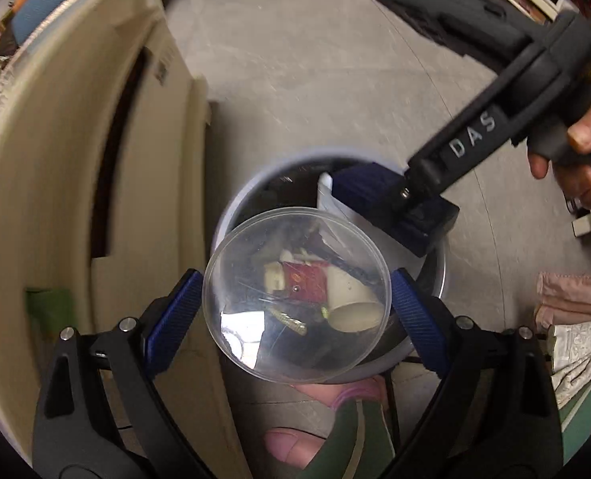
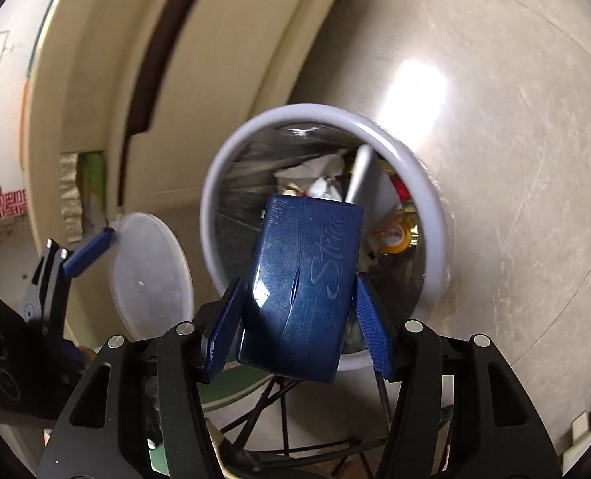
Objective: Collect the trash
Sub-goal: 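Open both tools to drop the lid and blue box into the bin, then move both tools back over the table toward the foil bag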
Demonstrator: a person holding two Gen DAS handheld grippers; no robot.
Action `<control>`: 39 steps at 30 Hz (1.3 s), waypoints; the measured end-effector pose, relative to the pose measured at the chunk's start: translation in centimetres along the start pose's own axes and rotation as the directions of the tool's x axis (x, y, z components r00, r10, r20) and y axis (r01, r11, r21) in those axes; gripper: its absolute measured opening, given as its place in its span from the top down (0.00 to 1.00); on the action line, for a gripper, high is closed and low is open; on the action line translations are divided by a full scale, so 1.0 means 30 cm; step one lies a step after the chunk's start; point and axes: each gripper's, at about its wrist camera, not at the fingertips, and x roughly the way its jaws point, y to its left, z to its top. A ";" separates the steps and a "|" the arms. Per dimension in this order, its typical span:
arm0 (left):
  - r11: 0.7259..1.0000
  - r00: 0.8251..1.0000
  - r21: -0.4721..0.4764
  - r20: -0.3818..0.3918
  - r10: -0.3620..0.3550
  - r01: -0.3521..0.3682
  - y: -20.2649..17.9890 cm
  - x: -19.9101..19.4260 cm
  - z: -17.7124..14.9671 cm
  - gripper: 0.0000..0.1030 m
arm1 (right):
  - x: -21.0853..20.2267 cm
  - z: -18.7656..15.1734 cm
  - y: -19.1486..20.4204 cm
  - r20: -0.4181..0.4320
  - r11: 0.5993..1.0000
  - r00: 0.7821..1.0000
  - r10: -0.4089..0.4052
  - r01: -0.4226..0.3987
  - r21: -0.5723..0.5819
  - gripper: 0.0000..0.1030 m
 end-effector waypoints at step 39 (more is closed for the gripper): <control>0.866 0.916 -0.426 0.171 0.363 -0.263 0.829 -0.591 -0.099 0.07 | -0.389 0.338 0.918 0.170 0.891 0.966 0.197 -0.103 -0.443 0.27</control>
